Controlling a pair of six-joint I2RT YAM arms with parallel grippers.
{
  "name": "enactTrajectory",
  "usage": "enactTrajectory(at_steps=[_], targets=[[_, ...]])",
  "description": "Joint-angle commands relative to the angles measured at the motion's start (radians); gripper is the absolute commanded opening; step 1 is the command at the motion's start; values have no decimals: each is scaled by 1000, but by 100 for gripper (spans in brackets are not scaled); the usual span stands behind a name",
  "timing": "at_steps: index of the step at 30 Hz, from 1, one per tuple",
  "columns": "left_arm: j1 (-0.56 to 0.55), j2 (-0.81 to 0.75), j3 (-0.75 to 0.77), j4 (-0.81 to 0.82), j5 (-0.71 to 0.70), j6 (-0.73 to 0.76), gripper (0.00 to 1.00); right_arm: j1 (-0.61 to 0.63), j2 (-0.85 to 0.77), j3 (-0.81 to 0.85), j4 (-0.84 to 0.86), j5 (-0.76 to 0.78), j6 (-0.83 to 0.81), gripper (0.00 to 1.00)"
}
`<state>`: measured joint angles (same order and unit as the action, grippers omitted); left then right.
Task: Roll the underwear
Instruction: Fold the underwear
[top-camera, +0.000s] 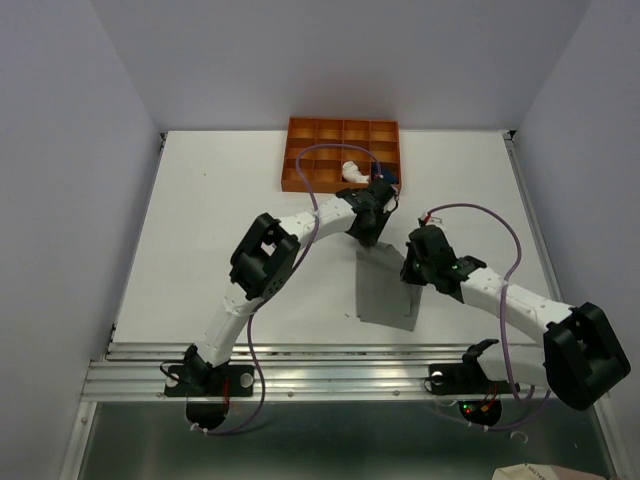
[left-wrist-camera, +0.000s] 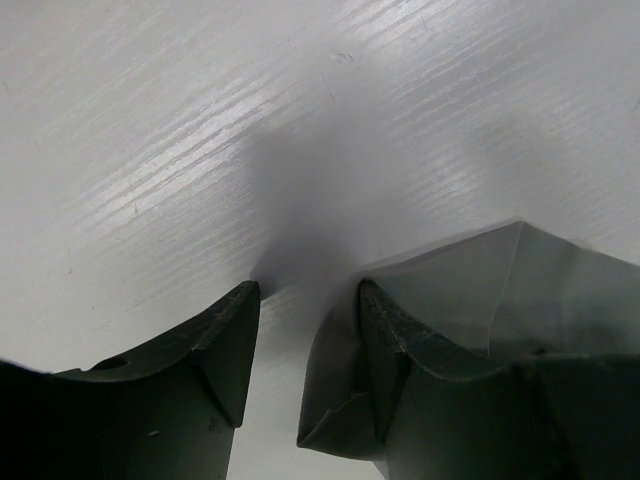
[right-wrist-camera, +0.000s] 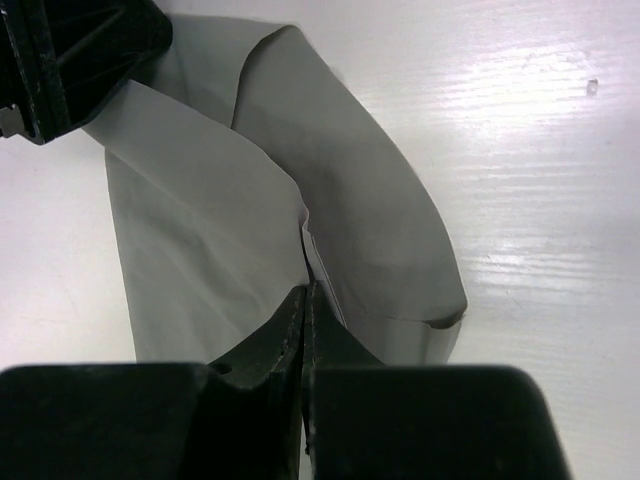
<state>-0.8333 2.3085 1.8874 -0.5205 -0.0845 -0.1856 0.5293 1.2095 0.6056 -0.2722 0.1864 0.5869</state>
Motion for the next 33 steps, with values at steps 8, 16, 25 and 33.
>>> enactTrajectory(at_steps=[8, 16, 25, 33], targets=[[8, -28, 30, -15, -27, -21, 55, -26, -25, 46, -203, 62, 119, 1], [10, -1, 73, -4, -27, -25, 56, -35, -27, 74, -234, 74, 114, 1], [11, -1, 99, 14, 12, -25, 59, -45, 65, 65, -233, 128, 122, 2], [11, -18, 157, -21, -6, -28, 65, -45, 119, 74, -234, 199, 183, 22]])
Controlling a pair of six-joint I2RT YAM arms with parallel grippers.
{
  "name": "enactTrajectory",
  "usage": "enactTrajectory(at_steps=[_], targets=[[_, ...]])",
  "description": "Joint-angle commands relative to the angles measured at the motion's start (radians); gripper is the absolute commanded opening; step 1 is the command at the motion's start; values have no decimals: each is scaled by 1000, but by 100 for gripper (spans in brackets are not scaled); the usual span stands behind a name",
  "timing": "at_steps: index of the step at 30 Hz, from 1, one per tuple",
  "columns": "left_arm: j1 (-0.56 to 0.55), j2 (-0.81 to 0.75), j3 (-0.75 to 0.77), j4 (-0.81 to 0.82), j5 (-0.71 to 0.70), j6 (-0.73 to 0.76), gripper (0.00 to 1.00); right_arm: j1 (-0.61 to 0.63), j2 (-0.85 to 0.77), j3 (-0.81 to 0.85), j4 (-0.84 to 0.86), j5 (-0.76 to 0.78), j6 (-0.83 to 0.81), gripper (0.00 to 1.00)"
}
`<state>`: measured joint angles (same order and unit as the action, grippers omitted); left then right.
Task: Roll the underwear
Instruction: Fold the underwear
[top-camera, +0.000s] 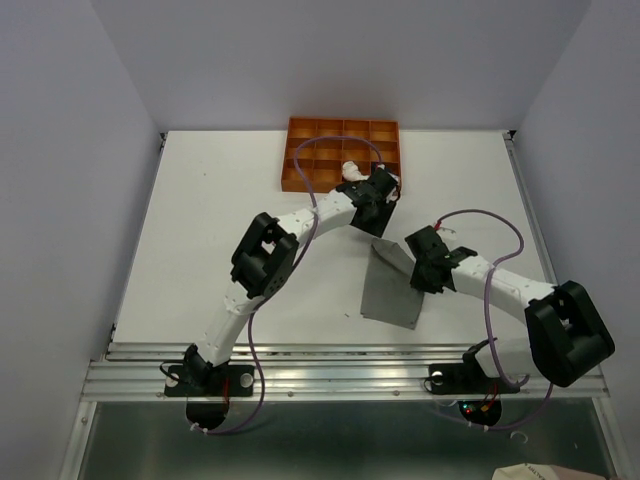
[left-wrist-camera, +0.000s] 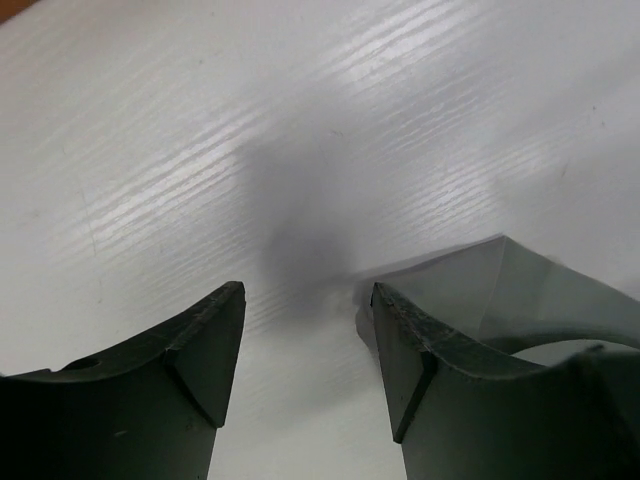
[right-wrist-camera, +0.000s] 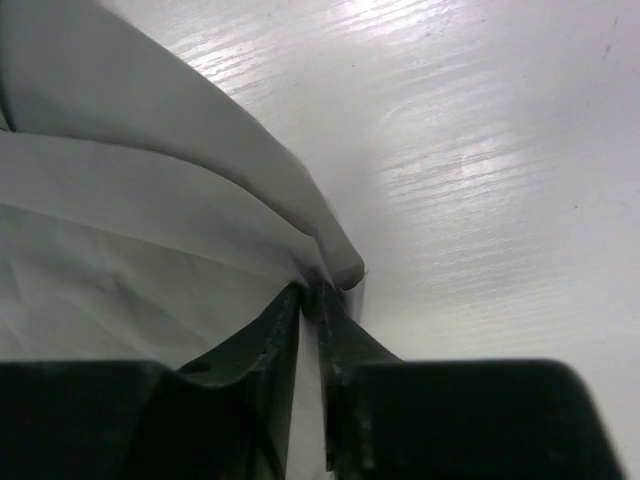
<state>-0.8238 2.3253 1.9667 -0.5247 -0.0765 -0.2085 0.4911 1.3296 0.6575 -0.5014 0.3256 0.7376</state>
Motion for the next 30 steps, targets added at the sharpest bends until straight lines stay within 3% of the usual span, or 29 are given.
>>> enactTrajectory(at_steps=[1, 8, 13, 15, 17, 19, 22, 25, 26, 28, 29, 30], targets=[[3, -40, 98, -33, -35, -9, 65, -6, -7, 30, -3, 55, 31, 25], [38, -194, 34, 14, -62, -64, 68, -6, -153, 114, 23, -25, -137, 59], [57, -355, -145, 41, -83, -137, 73, -6, -251, 100, 101, -176, -225, 100], [55, -464, -254, 87, -56, -186, 73, -6, -271, 90, 173, -302, -241, 100], [54, -544, -452, 159, -13, -232, 73, -6, -273, 91, 224, -316, -251, 100], [46, -668, -658, 216, 26, -302, 68, -6, -256, 94, 256, -313, -274, 100], [8, -779, -832, 298, 112, -356, 66, -6, -180, 131, 259, -267, -305, 100], [-67, -801, -896, 354, 138, -377, 59, -6, -61, 188, 254, -247, -294, 100], [-87, -794, -902, 374, 152, -378, 56, -6, -31, 201, 254, -247, -287, 100], [-133, -753, -899, 406, 175, -371, 38, -6, 60, 244, 254, -243, -253, 99], [-146, -735, -893, 437, 202, -362, 23, -6, 87, 260, 253, -246, -239, 98], [-158, -700, -881, 440, 199, -358, 16, -6, 111, 272, 253, -246, -239, 95]])
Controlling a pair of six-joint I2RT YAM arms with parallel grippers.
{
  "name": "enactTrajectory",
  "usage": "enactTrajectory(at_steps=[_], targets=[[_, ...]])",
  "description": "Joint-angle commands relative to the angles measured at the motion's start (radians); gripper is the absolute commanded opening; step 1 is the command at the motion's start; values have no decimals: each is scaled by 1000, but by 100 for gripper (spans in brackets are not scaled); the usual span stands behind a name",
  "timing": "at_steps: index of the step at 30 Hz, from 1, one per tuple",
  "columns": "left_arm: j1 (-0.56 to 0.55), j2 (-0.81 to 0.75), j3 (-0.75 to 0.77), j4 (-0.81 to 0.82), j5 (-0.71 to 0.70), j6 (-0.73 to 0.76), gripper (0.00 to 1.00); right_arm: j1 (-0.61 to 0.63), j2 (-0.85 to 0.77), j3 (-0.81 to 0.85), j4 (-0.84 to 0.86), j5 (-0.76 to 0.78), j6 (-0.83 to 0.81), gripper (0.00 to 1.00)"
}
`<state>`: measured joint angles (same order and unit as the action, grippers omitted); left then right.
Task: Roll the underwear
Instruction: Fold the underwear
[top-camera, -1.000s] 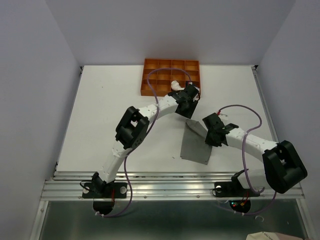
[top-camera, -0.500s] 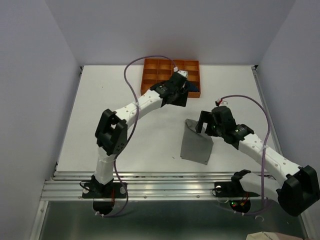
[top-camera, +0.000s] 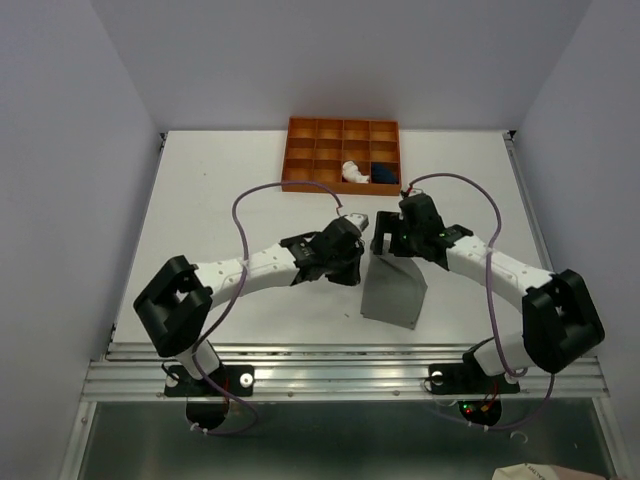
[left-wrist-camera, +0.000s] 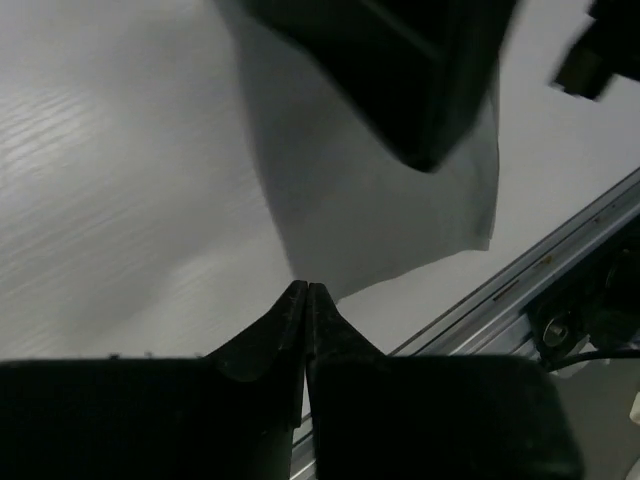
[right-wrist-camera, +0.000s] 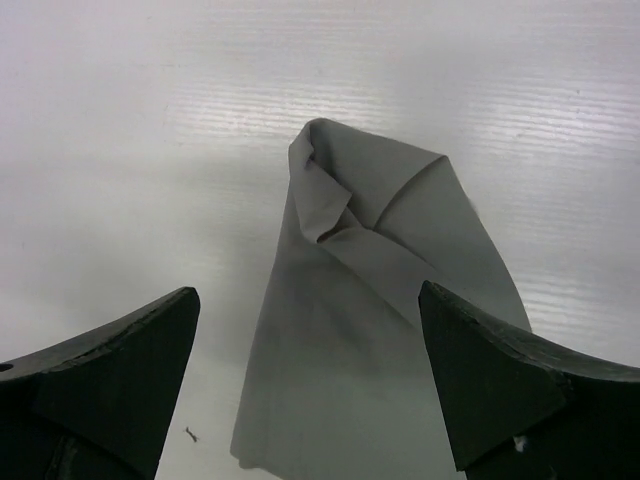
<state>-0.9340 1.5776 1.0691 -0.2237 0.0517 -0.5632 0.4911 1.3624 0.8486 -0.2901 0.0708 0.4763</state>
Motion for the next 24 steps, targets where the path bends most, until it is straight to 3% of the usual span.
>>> enactTrajectory(at_steps=[1, 3, 12, 16, 24], targets=[[-66, 62, 41, 138, 57, -3, 9, -6, 102, 95, 43, 4, 22, 94], [-74, 88, 64, 135, 49, 9, 0, -6, 161, 130, 46, 14, 22, 90], [-75, 203, 106, 127, 112, 79, 0, -6, 276, 168, 45, 32, 47, 67], [-74, 249, 121, 126, 135, 112, 0, -6, 297, 172, 45, 23, 53, 49], [-57, 347, 195, 84, 85, 131, 0, -6, 290, 178, 43, 81, 22, 29]])
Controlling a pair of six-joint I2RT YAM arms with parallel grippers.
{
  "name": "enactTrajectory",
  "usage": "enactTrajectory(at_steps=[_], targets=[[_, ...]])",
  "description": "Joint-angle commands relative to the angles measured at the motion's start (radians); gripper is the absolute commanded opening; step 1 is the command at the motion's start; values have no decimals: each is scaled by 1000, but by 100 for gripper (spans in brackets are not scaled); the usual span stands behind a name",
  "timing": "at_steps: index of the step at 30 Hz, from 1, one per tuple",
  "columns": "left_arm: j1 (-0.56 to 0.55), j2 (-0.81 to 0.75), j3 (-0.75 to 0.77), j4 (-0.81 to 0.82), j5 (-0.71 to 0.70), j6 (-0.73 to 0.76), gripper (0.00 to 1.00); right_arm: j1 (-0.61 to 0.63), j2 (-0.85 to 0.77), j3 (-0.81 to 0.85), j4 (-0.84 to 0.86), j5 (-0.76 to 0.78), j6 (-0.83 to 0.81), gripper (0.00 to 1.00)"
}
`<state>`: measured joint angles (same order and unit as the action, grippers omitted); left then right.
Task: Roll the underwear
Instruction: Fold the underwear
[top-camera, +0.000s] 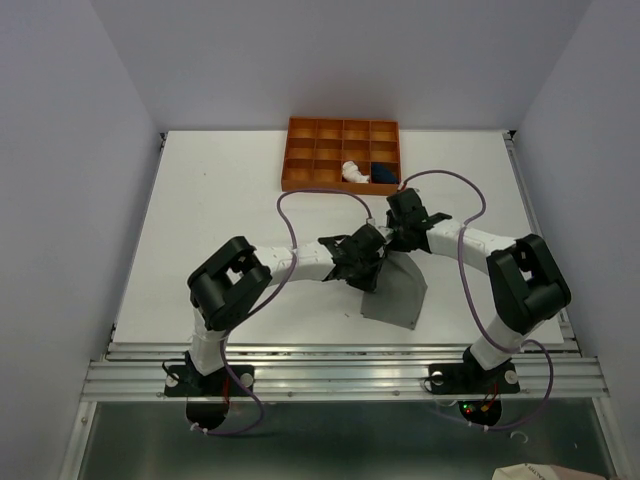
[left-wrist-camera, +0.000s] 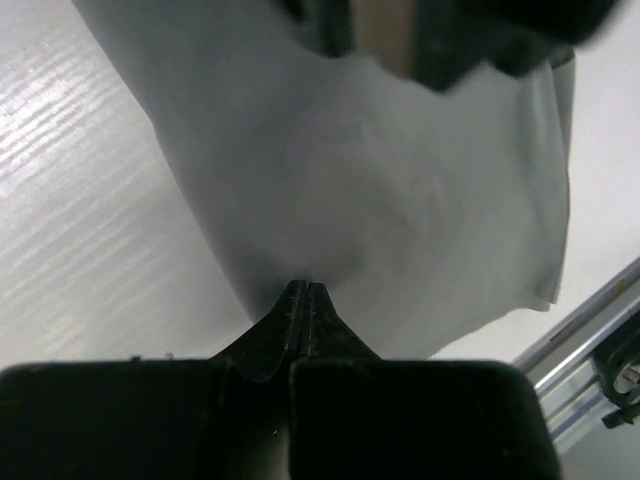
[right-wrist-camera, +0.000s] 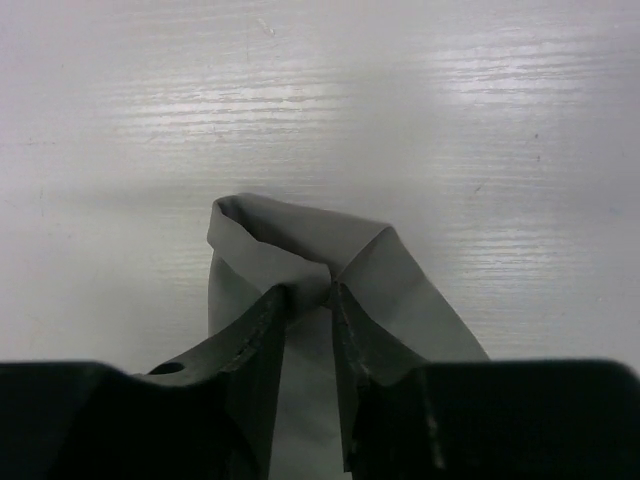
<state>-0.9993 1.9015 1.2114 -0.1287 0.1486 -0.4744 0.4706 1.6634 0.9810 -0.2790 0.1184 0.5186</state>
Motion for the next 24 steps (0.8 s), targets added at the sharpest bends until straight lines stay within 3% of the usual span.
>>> enactTrajectory(at_steps=[1, 7, 24], targets=[[11, 30, 51, -15, -14, 45, 0, 14, -13, 45, 34, 38, -25, 26], [54, 74, 43, -84, 0, 69, 0, 14, 4, 56, 43, 1, -66, 1], [57, 33, -39, -106, 52, 57, 0, 5, 78, 87, 69, 181, -134, 1]])
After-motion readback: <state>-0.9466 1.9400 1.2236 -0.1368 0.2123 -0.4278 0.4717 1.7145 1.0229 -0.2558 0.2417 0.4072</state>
